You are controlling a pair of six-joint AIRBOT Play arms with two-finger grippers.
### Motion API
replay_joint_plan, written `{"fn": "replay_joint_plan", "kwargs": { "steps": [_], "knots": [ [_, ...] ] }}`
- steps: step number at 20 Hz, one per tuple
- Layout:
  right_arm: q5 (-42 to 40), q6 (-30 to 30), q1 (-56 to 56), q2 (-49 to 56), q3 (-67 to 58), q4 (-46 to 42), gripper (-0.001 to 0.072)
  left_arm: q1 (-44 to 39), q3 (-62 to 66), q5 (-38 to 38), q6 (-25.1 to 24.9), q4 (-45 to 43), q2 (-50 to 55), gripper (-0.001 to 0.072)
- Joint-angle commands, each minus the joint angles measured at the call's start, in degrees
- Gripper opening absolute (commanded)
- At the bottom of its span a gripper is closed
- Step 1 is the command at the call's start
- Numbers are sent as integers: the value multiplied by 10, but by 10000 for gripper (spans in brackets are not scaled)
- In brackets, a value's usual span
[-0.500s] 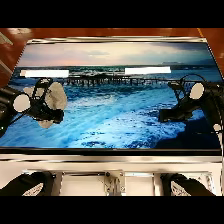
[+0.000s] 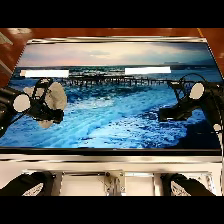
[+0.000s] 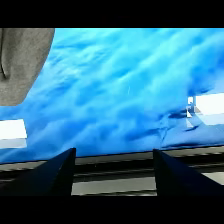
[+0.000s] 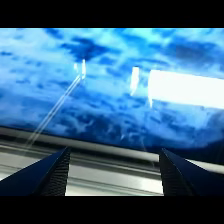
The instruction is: Fold the shirts.
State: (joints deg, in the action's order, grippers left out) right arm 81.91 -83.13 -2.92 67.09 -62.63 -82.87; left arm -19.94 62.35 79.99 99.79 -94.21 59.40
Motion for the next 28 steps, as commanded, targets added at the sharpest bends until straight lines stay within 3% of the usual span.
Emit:
{"fn": "replay_joint_plan", "kwargs": {
  "steps": [1,5,12,16,18,19,20,22,23,25,26,28],
  "knots": [
    [-58,0,0,0,0,0,666,0,0,0,0,0,0,563],
    [-104,0,0,0,0,1,666,0,0,-2,0,0,0,563],
    [-92,-2,0,0,0,1,665,0,0,-65,14,31,3,563],
    [-99,-5,0,0,0,5,665,18,1,-182,15,-72,17,556],
    [-99,-5,0,0,0,4,665,63,17,-251,16,-129,40,373],
    [-100,-5,0,0,0,4,665,100,37,-277,15,-134,63,365],
    [-102,-5,0,0,0,4,665,139,64,-290,15,-128,95,404],
    [-113,-5,0,0,0,5,665,209,124,-278,14,-76,178,615],
    [-120,-5,0,0,0,5,665,234,153,-256,14,-43,224,680],
    [-133,-7,0,0,0,5,665,268,208,-190,-24,9,319,680],
    [-137,-8,0,0,0,5,665,277,230,-151,-40,13,363,718],
    [-141,-9,0,3,0,5,665,287,261,-107,-40,9,424,719]
  ]
}}
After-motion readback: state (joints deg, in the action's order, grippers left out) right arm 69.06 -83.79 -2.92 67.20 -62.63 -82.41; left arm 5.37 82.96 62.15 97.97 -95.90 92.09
